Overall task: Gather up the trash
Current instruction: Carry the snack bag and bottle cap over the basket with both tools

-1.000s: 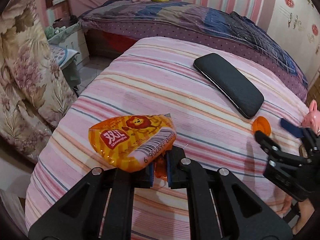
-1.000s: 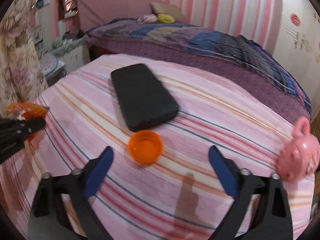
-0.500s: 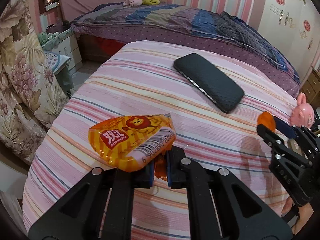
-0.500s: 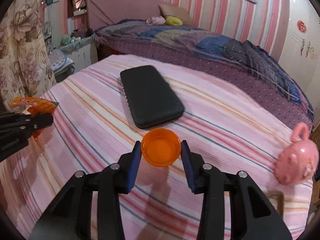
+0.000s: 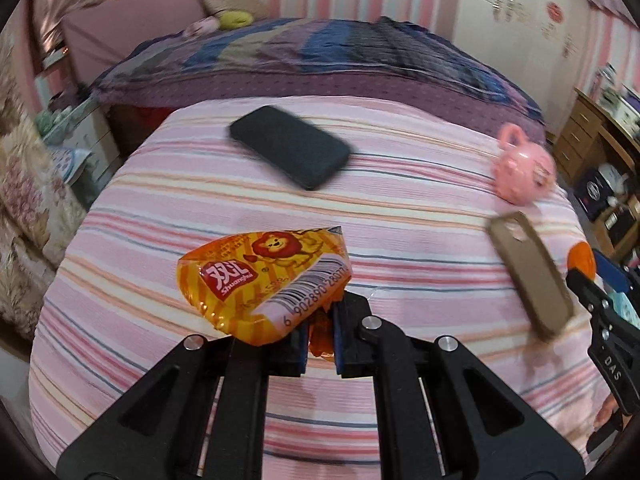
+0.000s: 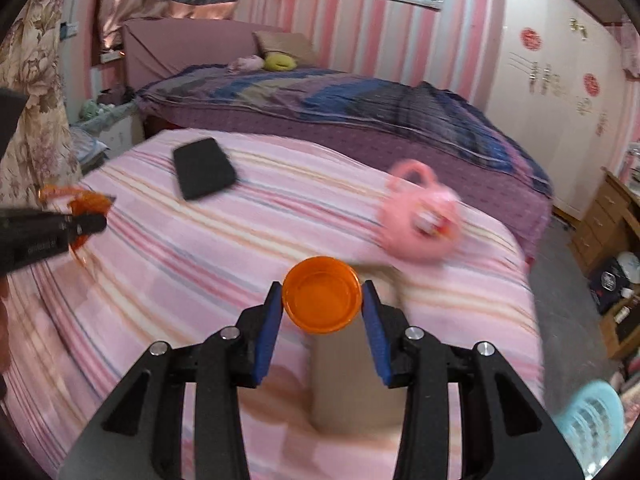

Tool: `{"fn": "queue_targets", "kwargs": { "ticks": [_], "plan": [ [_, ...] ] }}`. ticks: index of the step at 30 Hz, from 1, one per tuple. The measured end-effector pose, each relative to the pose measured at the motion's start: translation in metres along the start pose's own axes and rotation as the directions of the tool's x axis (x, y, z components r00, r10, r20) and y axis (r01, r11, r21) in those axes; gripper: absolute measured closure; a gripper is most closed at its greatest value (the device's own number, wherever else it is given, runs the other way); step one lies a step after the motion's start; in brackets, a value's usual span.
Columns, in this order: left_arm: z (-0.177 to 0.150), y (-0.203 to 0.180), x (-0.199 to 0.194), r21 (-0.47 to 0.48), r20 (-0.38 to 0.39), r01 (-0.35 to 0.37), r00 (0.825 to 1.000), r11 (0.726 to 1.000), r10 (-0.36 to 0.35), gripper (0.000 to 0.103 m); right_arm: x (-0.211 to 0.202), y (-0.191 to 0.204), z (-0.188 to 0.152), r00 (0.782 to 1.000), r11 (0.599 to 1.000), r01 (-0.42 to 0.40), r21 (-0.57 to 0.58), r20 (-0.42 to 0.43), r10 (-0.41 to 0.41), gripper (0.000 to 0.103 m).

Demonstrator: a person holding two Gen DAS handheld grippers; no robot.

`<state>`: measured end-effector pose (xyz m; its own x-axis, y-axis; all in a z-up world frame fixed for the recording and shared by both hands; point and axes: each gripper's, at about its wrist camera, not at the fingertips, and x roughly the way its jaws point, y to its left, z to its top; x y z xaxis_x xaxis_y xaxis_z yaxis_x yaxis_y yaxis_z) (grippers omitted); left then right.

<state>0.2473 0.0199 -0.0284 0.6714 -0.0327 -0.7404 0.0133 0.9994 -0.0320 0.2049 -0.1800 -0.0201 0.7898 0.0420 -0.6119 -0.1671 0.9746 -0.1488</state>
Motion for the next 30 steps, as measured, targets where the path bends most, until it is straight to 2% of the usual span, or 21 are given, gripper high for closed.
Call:
{"fn": "queue_targets", "kwargs": {
  "ticks": [6, 10, 22, 27, 30],
  "plan": [
    [-0.011, -0.052, -0.004, 0.07, -0.005, 0.057, 0.998, 0.996, -0.057, 0.095, -0.03, -0.046, -0.034, 0.998, 0.995, 0.059, 0.083, -0.009, -0.059, 0.063],
    [-0.02, -0.075, -0.007, 0.088, -0.012, 0.081, 0.997, 0.993, -0.08, 0.095, -0.037, -0.072, -0.054, 0.998, 0.992, 0.066, 0.104, 0.001, -0.066, 0.063],
    [-0.024, -0.116, -0.012, 0.15, 0.026, 0.027, 0.999, 0.988, -0.032, 0.095, -0.057, -0.11, -0.066, 0.996, 0.987, 0.055, 0.153, 0.061, -0.065, 0.063],
    [-0.024, -0.137, -0.022, 0.137, 0.053, 0.05, 0.997, 0.989, -0.058, 0.095, -0.072, -0.132, -0.071, 0.993, 0.979, 0.074, 0.19, 0.072, -0.089, 0.063],
    [-0.026, -0.162, -0.033, 0.172, 0.083, 0.057, 0.994, 0.983, -0.072, 0.095, -0.083, -0.155, -0.079, 0.99, 0.971, 0.098, 0.219, 0.073, -0.116, 0.063]
  ]
}}
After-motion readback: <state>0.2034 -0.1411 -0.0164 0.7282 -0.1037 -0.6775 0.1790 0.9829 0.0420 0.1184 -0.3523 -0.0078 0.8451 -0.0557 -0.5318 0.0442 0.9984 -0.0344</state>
